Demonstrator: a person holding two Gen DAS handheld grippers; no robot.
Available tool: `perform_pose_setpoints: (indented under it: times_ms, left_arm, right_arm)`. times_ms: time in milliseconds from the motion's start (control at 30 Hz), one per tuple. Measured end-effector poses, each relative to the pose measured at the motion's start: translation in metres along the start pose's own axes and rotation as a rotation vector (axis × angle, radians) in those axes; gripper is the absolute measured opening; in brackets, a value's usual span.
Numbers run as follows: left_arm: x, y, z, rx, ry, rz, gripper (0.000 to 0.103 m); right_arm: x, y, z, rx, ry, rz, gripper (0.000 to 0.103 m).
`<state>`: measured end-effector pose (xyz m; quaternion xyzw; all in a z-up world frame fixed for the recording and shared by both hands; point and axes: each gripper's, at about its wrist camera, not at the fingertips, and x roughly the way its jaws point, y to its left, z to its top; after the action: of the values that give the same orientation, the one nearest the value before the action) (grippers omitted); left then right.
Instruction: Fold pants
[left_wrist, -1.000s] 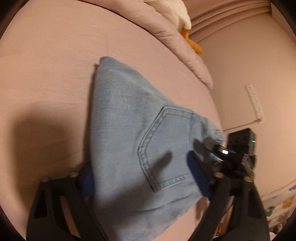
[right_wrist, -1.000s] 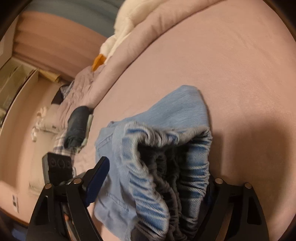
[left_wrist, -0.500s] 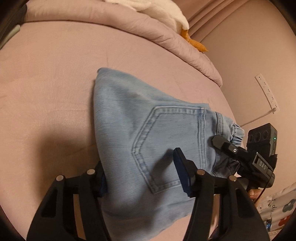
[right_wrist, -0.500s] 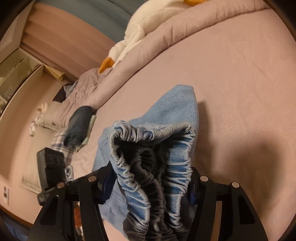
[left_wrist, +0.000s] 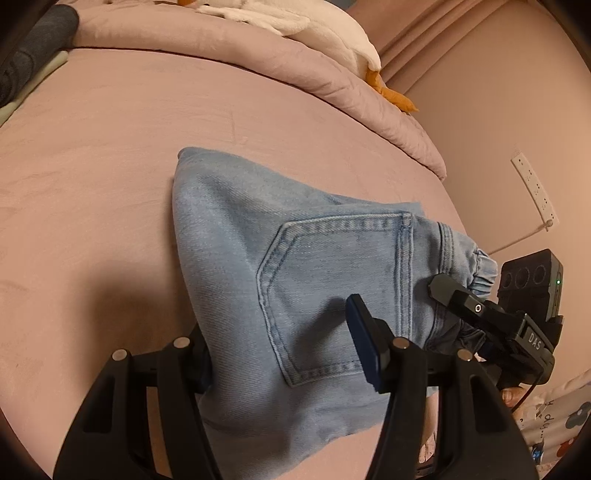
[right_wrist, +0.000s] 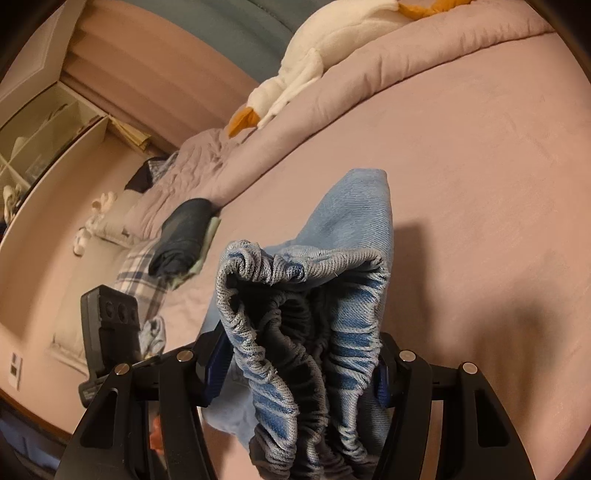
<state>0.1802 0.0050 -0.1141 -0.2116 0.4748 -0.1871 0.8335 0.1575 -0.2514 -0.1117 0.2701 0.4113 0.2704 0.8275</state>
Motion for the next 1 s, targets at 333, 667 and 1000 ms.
perform_pose_setpoints:
  times_ms: [333, 667, 1000]
  left_arm:
    - [-0.030, 0.019, -0.011, -0.022, -0.042, 0.033, 0.059]
    - [-0.053, 0.046, -0.020, -0.064, -0.081, 0.050, 0.059]
    - [-0.068, 0.069, -0.023, -0.095, -0.112, 0.058, 0.059]
  right_arm:
    - [0.021, 0.022, -0.005, -0.013, 0.038, 0.042, 0.064]
    - [0.044, 0.046, -0.008, -0.070, 0.088, 0.049, 0.064]
    - [0.059, 0.061, -0.008, -0.116, 0.117, 0.048, 0.064]
